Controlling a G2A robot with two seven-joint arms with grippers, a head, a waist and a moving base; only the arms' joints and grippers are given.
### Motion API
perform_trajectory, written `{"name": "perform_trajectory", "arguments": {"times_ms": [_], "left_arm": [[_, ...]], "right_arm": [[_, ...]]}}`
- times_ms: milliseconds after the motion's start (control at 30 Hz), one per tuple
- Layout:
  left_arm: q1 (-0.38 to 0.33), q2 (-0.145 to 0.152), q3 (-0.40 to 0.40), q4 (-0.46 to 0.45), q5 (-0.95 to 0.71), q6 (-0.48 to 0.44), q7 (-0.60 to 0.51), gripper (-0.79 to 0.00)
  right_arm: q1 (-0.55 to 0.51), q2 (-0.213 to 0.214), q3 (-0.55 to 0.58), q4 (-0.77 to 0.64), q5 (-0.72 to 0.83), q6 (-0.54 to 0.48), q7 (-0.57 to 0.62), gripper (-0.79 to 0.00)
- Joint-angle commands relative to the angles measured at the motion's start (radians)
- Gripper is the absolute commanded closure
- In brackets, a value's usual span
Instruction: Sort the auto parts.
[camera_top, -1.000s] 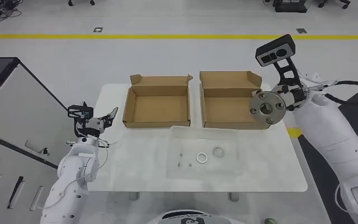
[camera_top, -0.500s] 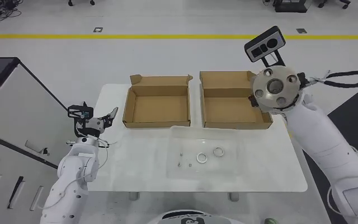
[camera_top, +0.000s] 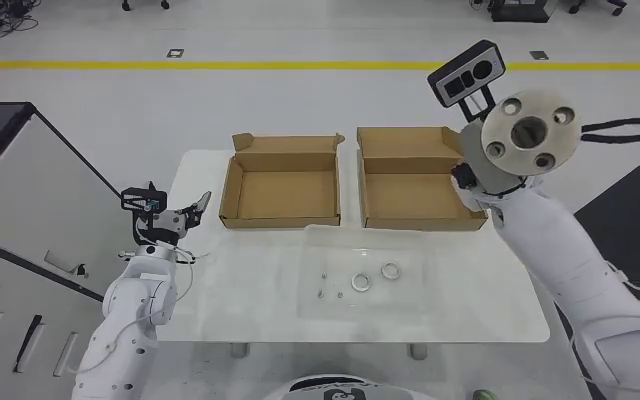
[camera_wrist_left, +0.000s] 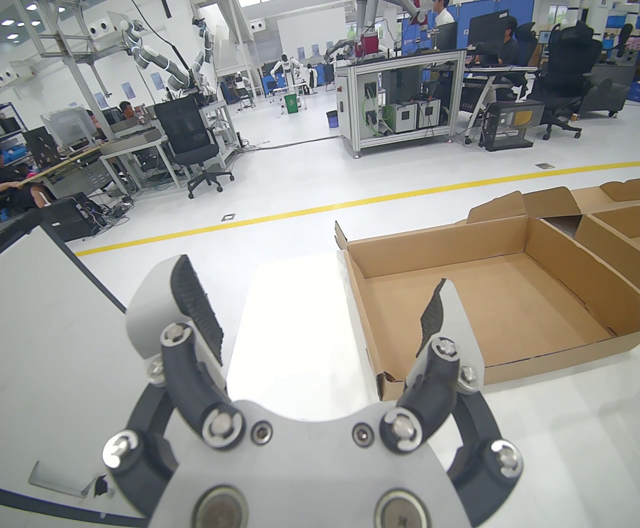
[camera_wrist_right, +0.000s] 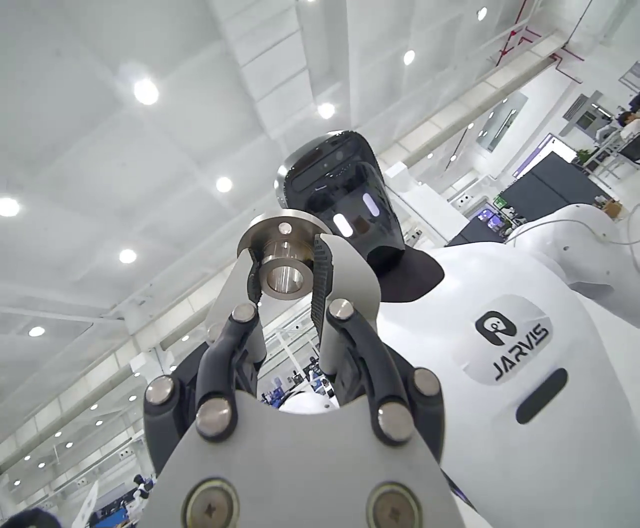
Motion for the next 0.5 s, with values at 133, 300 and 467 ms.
{"name": "perform_trajectory", "arguments": {"times_ms": [133,300,467], "left_arm": [[0.0,0.0,0.0,0.0,0.0,0.0,0.0,-0.785],[0.0,0.0,0.0,0.0,0.0,0.0,0.0,-0.785],[0.0,0.0,0.0,0.0,0.0,0.0,0.0,-0.785]], "right_arm": [[0.002,0.002,0.064,0.009,-0.247,-0.034,-0.066,0.0],[-0.009,0.004,0.11,-0.006,-0.361,-0.029,-0.08,0.0],[-0.044,-0.01,0.121,-0.025,-0.229,-0.003,-0.047,0.0]]}}
